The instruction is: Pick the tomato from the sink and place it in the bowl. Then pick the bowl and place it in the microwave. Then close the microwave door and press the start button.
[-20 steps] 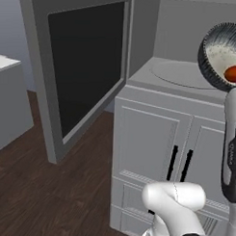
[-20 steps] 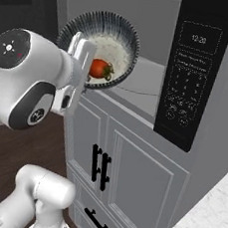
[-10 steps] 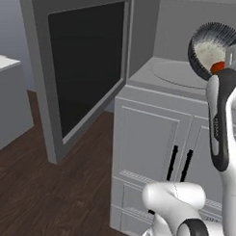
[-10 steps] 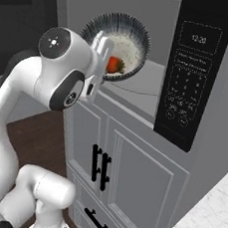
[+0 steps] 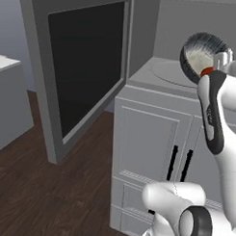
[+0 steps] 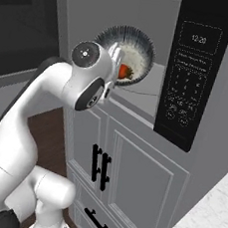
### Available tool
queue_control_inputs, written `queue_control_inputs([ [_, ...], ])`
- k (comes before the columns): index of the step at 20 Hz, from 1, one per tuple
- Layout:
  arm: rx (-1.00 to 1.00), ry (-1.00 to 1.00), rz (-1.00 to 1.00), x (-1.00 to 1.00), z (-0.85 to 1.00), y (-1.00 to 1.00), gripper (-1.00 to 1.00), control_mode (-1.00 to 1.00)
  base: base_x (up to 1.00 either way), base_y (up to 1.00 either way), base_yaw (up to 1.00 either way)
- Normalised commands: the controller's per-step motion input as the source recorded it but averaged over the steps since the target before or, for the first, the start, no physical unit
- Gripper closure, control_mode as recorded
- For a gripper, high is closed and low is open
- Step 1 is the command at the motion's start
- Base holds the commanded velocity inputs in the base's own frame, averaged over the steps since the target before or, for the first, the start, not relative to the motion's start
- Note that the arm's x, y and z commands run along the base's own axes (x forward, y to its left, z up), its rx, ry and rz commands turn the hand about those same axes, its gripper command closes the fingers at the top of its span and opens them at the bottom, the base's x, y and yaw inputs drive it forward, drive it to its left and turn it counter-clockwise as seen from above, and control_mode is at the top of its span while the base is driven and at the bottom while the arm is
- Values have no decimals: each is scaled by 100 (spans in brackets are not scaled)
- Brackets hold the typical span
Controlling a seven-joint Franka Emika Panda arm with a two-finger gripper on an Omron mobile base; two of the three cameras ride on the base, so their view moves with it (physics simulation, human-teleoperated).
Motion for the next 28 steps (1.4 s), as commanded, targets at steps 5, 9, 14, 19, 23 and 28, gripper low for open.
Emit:
queue_control_inputs([
  [5,1,8,2,51,-31,-16,100,-100,0,0,0],
  [9,0,6,0,45,-21,-4,100,-100,0,0,0],
  [14,1,-3,0,53,-7,-6,100,-100,0,0,0],
  [19,0,-10,0,53,-21,-1,-100,-100,0,0,0],
  [23,0,-20,0,39,-1,0,-100,-100,0,0,0],
  [28,0,-43,1,5,0,10,-100,-100,0,0,0],
])
